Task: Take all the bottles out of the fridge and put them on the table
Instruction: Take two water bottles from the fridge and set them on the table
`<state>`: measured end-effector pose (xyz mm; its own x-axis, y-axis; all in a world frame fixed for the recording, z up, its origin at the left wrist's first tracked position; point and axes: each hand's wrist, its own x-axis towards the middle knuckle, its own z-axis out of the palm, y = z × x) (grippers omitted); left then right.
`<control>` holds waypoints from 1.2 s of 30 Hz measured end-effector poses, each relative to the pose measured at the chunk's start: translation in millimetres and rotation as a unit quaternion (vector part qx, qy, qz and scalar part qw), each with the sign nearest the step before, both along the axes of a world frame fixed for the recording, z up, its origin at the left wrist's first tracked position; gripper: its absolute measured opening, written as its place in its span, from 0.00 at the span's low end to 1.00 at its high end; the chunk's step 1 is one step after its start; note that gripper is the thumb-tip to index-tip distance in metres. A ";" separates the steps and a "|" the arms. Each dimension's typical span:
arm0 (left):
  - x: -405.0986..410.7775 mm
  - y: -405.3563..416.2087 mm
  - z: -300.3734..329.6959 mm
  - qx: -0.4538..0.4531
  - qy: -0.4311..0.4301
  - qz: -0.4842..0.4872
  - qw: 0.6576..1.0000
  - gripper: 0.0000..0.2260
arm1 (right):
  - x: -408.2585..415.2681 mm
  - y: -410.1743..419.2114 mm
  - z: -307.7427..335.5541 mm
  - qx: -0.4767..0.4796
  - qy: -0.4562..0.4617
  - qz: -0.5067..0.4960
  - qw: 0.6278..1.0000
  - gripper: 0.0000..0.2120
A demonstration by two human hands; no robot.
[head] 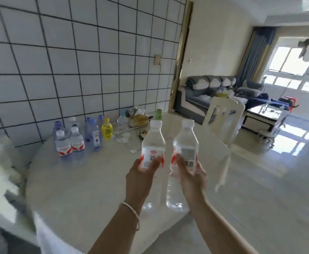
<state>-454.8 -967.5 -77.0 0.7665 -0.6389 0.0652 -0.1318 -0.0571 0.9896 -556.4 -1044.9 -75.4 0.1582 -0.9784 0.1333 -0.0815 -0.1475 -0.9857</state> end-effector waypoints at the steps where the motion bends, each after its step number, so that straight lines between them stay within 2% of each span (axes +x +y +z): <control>1: 11.5 -14.0 -2.2 0.004 0.004 0.021 1.000 0.29 | 15.0 -19.2 -2.3 0.000 0.002 0.027 1.000 0.37; 5: 55.2 -56.9 -7.3 0.022 0.004 0.089 0.996 0.33 | 71.0 -77.3 -3.1 -0.004 0.041 0.131 0.990 0.30; 9: 99.3 -80.9 -24.0 0.036 0.024 0.135 0.990 0.31 | 127.8 -114.6 -11.1 -0.003 0.073 0.209 0.975 0.31; 13: 147.6 -93.4 -45.0 0.030 0.051 0.171 0.984 0.30 | 181.3 -134.8 -30.0 0.015 0.085 0.274 0.958 0.27; 18: 216.9 -111.9 -76.9 0.011 0.105 0.207 0.973 0.24 | 255.3 -162.4 -61.5 0.080 0.069 0.320 0.941 0.35; 23: 293.4 -126.3 -114.7 0.071 0.077 0.231 0.967 0.32 | 327.2 -191.0 -97.8 0.132 0.061 0.354 0.924 0.23; 28: 355.0 -142.1 -141.8 0.117 0.042 0.237 0.964 0.34 | 390.7 -222.5 -139.4 0.147 0.087 0.368 0.914 0.31; 32: 387.1 -153.5 -168.2 0.090 0.082 0.231 0.965 0.27 | 426.2 -245.0 -167.2 0.151 0.104 0.408 0.894 0.32; 36: 410.4 -163.6 -193.1 0.057 0.103 0.230 0.966 0.29 | 455.6 -263.4 -192.7 0.146 0.123 0.444 0.876 0.34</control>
<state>-44.4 -1131.2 -270.1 0.9602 -0.2221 -0.1693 0.1319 -0.1737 0.9759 -100.8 -1308.3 -268.1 0.8623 -0.4426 -0.2461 -0.2768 -0.0052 -0.9609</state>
